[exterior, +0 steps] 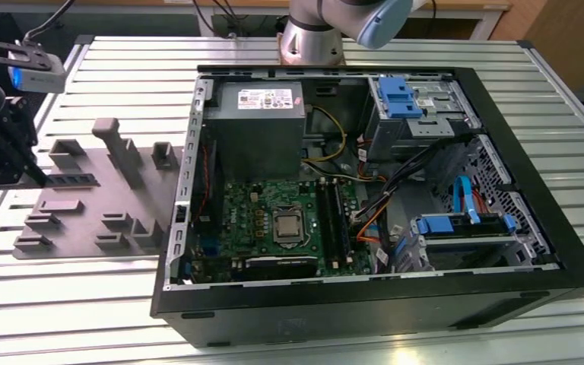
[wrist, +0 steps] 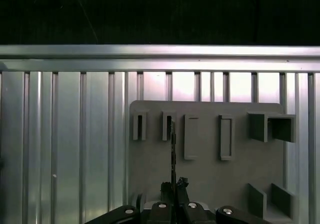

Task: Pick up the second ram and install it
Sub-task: 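Pick up the second ram and move it above second insertion slot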

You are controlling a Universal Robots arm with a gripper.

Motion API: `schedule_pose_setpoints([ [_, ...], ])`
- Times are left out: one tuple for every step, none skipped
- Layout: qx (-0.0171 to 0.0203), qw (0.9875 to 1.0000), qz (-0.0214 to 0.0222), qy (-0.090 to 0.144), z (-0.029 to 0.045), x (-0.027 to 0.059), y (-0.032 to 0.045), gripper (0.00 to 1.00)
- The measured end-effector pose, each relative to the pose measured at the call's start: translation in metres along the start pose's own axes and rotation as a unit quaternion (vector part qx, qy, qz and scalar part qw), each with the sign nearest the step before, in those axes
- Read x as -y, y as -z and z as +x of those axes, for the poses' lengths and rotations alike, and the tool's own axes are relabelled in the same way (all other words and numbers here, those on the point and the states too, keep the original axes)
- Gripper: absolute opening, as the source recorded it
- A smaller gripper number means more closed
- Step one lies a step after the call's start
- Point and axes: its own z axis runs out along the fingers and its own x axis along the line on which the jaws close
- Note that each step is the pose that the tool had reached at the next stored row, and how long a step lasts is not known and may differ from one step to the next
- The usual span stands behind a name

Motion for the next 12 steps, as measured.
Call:
schedule_pose_setpoints([
  [0.0001,1.0,0.0001,0.0,0.0,0.0,0.0007,0.14],
  [0.0,1.0,0.0,0.0,0.0,0.0,0.0014,0.14],
  [0.0001,1.0,0.0001,0.0,0.0,0.0,0.0021,0.14],
  [0.0001,1.0,0.0001,0.0,-0.0001,0.0,0.0027,0.14],
  [0.0,1.0,0.0001,0.0,-0.0001,0.0,0.0036,0.14],
  [0.0,1.0,0.0001,0.0,-0.0001,0.0,0.0044,0.14],
  [0.0,1.0,0.0001,0.0,-0.0001,0.0,0.0052,0.14],
  [0.0001,1.0,0.0001,0.0,-0.0001,0.0,0.0059,0.14],
  [0.0001,1.0,0.0001,0.0,-0.0001,0.0,0.0067,0.14],
  [0.0001,1.0,0.0001,0.0,-0.0001,0.0,0.0076,0.14],
  [0.0001,1.0,0.0001,0.0,-0.0001,0.0,0.0086,0.14],
  [0.0,1.0,0.0001,0.0,-0.0001,0.0,0.0098,0.14],
])
